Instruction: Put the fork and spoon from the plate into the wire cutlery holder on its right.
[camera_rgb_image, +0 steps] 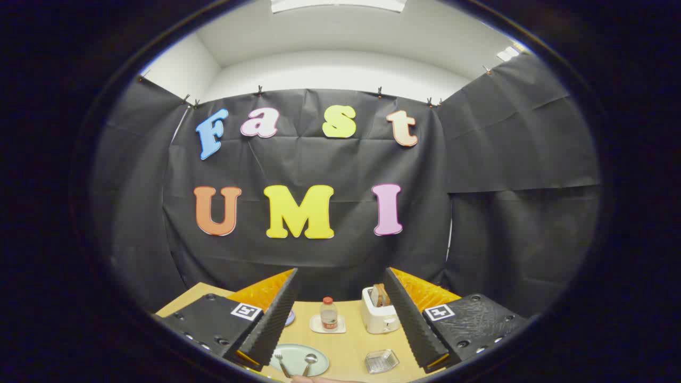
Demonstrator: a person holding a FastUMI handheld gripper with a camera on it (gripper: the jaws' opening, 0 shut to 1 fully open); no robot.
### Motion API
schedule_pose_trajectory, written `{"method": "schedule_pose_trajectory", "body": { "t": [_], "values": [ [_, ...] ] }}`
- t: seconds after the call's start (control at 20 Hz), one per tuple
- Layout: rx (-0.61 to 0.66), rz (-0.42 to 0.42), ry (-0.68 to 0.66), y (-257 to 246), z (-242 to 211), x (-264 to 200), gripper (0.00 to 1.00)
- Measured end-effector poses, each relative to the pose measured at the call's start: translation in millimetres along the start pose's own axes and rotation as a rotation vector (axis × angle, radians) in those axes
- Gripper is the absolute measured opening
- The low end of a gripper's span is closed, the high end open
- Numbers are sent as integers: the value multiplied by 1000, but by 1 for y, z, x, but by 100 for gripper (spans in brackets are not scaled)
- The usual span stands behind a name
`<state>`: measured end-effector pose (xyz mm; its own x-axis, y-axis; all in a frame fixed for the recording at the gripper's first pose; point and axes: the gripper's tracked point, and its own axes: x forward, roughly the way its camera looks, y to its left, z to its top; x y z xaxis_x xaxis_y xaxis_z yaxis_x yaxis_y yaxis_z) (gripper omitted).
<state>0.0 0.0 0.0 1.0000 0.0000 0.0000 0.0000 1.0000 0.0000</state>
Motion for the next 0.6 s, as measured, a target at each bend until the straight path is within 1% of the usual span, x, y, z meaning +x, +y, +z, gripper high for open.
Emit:
{"method": "schedule_pose_trajectory", "body": {
  "t": [0.25,0.4,0.6],
  "values": [
    [-22,14,40,-2,-12,0,95],
    [-9,23,48,-5,-17,0,95],
    [-13,28,90,-11,-42,11,95]
  ]
}}
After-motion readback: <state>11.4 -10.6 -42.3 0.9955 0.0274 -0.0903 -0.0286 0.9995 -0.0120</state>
